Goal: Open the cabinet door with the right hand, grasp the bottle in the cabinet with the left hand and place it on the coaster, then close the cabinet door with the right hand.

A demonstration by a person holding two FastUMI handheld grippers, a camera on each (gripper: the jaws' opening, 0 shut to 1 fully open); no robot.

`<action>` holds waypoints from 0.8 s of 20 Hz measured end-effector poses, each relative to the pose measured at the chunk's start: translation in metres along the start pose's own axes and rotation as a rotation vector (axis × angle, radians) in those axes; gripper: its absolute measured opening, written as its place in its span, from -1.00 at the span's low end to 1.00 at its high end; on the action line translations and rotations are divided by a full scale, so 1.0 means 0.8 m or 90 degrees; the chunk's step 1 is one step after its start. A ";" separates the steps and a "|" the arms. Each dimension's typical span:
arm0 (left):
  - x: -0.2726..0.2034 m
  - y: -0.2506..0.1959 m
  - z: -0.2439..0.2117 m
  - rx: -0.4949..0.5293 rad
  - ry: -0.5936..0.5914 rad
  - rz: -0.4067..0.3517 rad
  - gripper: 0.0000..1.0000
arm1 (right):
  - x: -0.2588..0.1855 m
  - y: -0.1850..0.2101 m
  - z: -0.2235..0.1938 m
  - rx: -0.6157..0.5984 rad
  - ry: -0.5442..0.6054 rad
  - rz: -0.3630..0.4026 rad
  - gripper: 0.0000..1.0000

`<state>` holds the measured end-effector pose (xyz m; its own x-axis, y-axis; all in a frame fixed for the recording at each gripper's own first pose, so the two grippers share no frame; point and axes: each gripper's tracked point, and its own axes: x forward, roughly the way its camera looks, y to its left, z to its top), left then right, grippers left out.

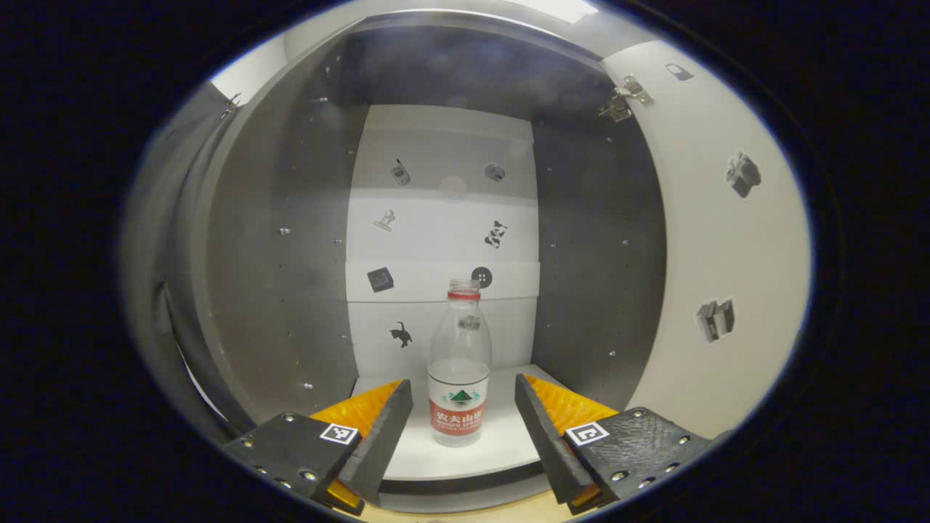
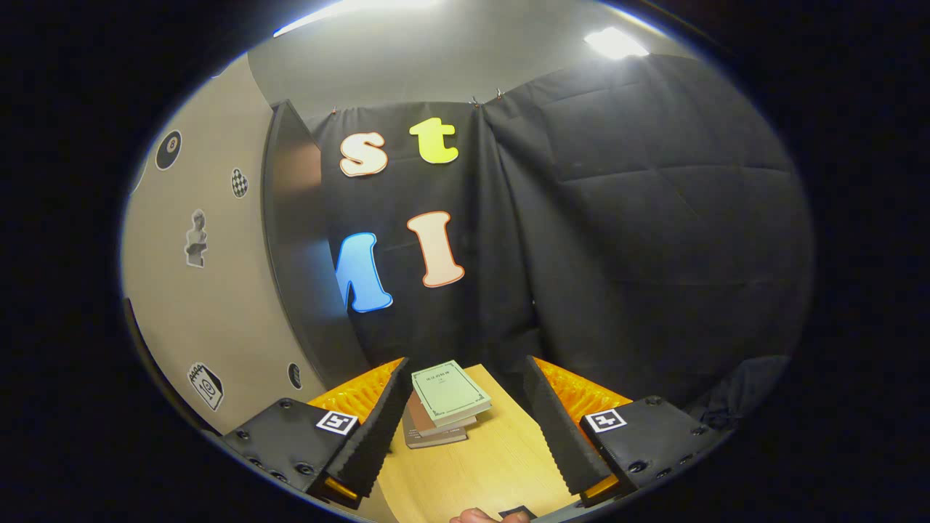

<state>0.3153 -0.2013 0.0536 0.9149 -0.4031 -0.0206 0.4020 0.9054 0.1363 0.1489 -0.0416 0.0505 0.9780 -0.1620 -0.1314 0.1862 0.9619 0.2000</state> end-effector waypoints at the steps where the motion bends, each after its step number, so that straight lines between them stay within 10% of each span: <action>1: 0.011 0.002 -0.002 0.011 0.002 0.004 0.70 | 0.001 -0.003 -0.004 0.002 0.006 -0.005 0.95; 16: 0.100 0.001 -0.034 -0.035 0.016 -0.022 0.76 | 0.020 -0.014 -0.010 0.031 0.018 -0.032 0.95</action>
<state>0.3900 -0.2296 0.0253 0.9005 -0.4321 -0.0487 0.4347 0.8970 0.0802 0.1615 -0.0534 0.0384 0.9645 -0.2025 -0.1694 0.2396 0.9409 0.2395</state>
